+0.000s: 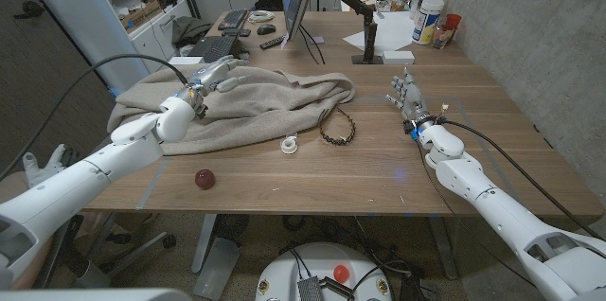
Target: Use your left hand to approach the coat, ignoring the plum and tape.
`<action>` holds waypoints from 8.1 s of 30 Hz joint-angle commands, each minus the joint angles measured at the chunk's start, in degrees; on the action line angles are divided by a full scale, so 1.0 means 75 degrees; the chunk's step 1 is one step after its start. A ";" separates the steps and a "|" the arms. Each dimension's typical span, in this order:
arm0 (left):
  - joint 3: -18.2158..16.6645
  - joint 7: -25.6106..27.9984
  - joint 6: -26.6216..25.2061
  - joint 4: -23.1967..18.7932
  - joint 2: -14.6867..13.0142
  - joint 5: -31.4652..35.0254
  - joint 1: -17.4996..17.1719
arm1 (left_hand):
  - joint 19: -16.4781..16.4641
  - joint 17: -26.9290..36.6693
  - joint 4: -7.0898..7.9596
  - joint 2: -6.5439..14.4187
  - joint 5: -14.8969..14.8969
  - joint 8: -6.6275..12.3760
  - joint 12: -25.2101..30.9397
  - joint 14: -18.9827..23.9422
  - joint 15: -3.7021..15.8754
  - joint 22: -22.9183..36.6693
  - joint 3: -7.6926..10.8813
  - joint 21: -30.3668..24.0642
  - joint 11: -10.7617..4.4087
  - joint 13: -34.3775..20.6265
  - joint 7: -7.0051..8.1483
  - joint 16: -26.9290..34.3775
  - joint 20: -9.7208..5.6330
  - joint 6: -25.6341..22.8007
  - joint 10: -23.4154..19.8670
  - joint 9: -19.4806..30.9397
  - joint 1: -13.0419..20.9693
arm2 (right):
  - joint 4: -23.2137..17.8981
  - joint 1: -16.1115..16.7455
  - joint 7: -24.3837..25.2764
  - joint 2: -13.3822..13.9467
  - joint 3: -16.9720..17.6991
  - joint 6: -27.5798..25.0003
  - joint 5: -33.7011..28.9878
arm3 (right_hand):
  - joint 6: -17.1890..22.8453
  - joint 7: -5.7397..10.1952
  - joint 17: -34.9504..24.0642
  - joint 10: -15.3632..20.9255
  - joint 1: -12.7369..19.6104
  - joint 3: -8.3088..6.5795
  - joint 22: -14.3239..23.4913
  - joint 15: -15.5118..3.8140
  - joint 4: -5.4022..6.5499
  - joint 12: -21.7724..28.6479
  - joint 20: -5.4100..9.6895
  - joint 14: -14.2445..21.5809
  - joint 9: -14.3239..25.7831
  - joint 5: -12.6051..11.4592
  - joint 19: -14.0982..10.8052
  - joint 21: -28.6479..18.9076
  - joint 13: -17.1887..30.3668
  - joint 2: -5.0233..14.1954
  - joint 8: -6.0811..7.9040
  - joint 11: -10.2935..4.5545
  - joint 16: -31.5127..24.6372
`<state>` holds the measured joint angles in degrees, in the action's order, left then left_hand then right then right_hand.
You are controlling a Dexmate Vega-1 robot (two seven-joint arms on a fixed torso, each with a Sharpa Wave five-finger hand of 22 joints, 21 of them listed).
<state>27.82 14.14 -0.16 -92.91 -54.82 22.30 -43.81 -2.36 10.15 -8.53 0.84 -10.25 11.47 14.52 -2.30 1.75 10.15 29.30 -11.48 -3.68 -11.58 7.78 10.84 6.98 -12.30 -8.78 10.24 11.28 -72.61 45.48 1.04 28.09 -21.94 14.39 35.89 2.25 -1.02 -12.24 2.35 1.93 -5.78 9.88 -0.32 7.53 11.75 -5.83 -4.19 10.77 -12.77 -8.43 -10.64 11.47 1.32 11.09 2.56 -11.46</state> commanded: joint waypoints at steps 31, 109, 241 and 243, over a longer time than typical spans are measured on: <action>0.0233 0.0828 0.0290 0.0764 0.0089 0.0552 -0.0055 | -0.0064 0.0012 -0.0045 -0.0046 -0.0050 0.0025 0.0007 0.0035 0.0168 -0.0005 0.0017 0.0002 0.0008 -0.0019 0.0005 -0.0006 -0.0060 -0.0214 -0.0161 0.0032 0.0111 | -0.0025 -0.0031 0.0146 0.0006 -0.0038 -0.0165 -0.0070 | 0.0027 0.0028 -0.0020 0.0011 0.0023 0.0064 0.0006 -0.0026 -0.0008 0.0010 -0.0032 -0.0016 0.0017 -0.0037 0.0025 -0.0047 0.0023 0.0032 0.0049 -0.0006 -0.0050; 0.0666 0.1313 0.0155 0.1903 0.0505 0.0336 0.0410 | -0.0043 0.0015 -0.0029 -0.0117 -0.0094 -0.0086 -0.0051 -0.0002 0.0179 -0.0003 0.0015 0.0036 -0.0039 -0.0031 0.0116 -0.0021 -0.0072 0.0134 -0.0198 0.0037 0.0159 | -0.0094 0.0001 0.0211 0.0053 -0.0044 -0.0181 -0.0131 | 0.0045 0.0050 -0.0013 0.0004 0.0016 0.0131 0.0006 -0.0047 -0.0007 0.0006 -0.0040 -0.0046 0.0017 -0.0032 0.0044 -0.0043 0.0024 0.0050 0.0048 -0.0030 -0.0054; 0.1801 0.1355 0.0708 0.3822 0.1149 0.0564 0.1742 | -0.0065 0.0012 -0.0063 -0.0160 -0.0100 -0.0052 -0.0097 0.0096 0.0161 -0.0005 0.0067 0.0043 -0.0046 -0.0042 0.0093 -0.0009 -0.0058 -0.0008 -0.0241 0.0039 0.0351 | 0.0001 -0.0228 0.0052 0.0093 -0.0182 -0.0595 -0.0122 | 0.0203 0.0077 -0.0011 -0.0013 0.0015 0.0245 0.0007 -0.0006 -0.0002 0.0004 -0.0074 -0.0104 0.0020 -0.0035 0.0099 -0.0040 0.0024 0.0094 0.0071 -0.0005 -0.0057; 0.1807 0.1360 0.0712 0.3825 0.1148 0.0561 0.1746 | -0.0064 0.0012 -0.0063 -0.0160 -0.0100 -0.0051 -0.0097 0.0098 0.0154 -0.0005 0.0067 0.0043 -0.0051 -0.0042 0.0097 -0.0009 -0.0055 -0.0011 -0.0243 0.0039 0.0353 | 0.0001 -0.0228 0.0052 0.0093 -0.0182 -0.0595 -0.0122 | 0.0204 0.0079 -0.0011 -0.0017 0.0014 0.0247 0.0007 -0.0008 -0.0002 0.0002 -0.0073 -0.0103 0.0020 -0.0035 0.0099 -0.0041 0.0024 0.0095 0.0070 -0.0004 -0.0058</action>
<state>40.75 24.28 4.92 -65.18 -46.63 26.15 -31.46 -2.66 10.15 -8.77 -0.44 -10.64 10.63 14.14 -2.00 2.05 10.15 29.55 -11.20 -3.98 -11.58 8.50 10.83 6.68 -11.78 -9.89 10.24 13.47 -72.53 43.81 1.34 28.75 -23.28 10.01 35.07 3.39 -0.51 -12.28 2.34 1.92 -4.36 9.88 -0.31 7.36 11.75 -6.46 -4.61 10.77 -12.77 -7.81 -10.64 11.48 1.31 11.09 2.56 -11.70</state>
